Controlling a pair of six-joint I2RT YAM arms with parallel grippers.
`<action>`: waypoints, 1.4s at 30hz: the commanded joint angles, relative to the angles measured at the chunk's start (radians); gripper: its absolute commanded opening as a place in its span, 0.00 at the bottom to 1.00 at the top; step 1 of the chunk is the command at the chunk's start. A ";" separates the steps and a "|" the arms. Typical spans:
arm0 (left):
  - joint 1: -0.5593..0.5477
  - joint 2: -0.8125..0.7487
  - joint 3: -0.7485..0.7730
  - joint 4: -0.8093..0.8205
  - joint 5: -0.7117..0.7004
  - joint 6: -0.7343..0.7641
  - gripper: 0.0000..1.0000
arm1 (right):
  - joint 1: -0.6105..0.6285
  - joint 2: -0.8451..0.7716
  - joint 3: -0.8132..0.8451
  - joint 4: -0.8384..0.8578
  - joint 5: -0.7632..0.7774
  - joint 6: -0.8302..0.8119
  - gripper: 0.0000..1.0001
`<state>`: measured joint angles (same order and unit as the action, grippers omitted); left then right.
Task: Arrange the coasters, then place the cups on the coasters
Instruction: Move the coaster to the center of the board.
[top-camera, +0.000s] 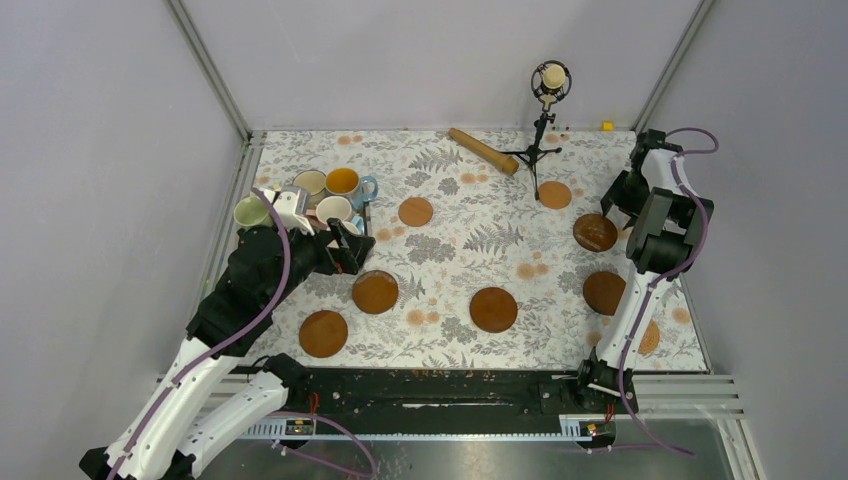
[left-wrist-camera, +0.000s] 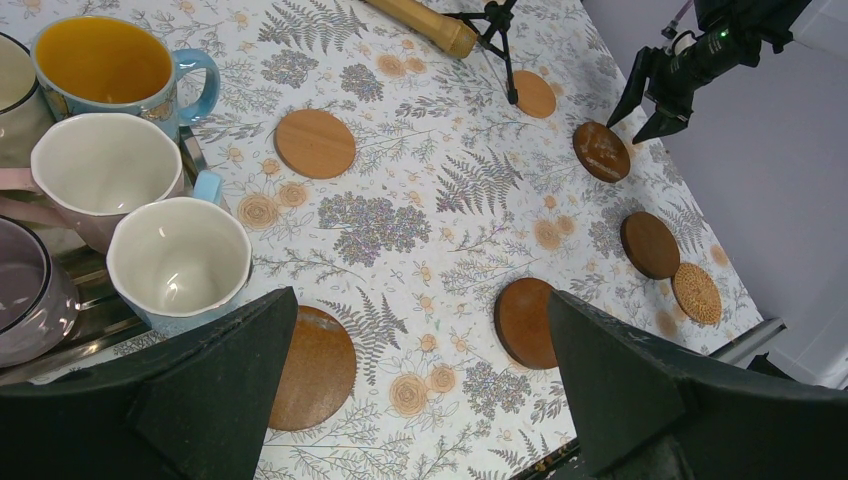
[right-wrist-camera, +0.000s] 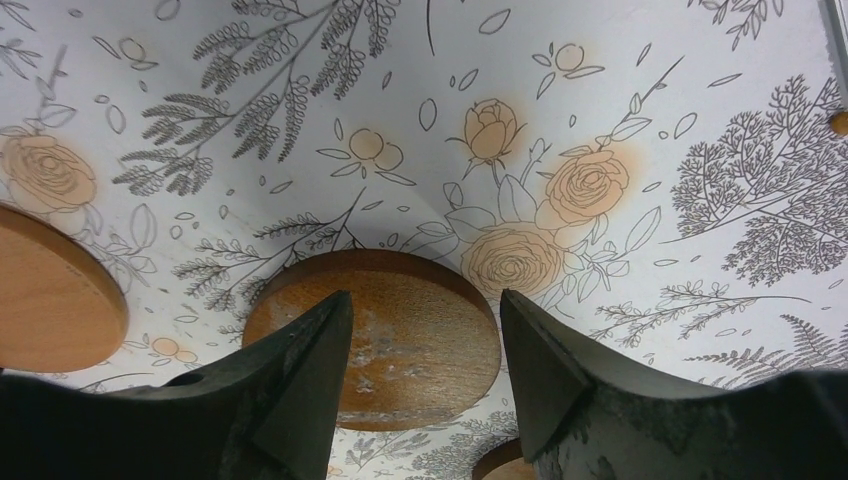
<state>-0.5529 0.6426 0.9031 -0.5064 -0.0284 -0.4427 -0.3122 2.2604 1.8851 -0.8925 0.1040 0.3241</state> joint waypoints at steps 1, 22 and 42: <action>-0.003 -0.010 0.022 0.048 0.002 0.001 0.99 | 0.003 -0.027 -0.029 -0.035 0.018 -0.043 0.64; -0.018 -0.031 0.022 0.049 -0.002 0.003 0.99 | 0.148 -0.117 -0.167 -0.098 -0.100 -0.076 0.47; -0.018 -0.029 0.017 0.049 -0.010 0.004 0.99 | 0.351 -0.318 -0.406 0.138 -0.335 0.067 0.47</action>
<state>-0.5678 0.6170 0.9031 -0.5060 -0.0296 -0.4427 0.0311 2.0415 1.4883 -0.8364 -0.1631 0.3271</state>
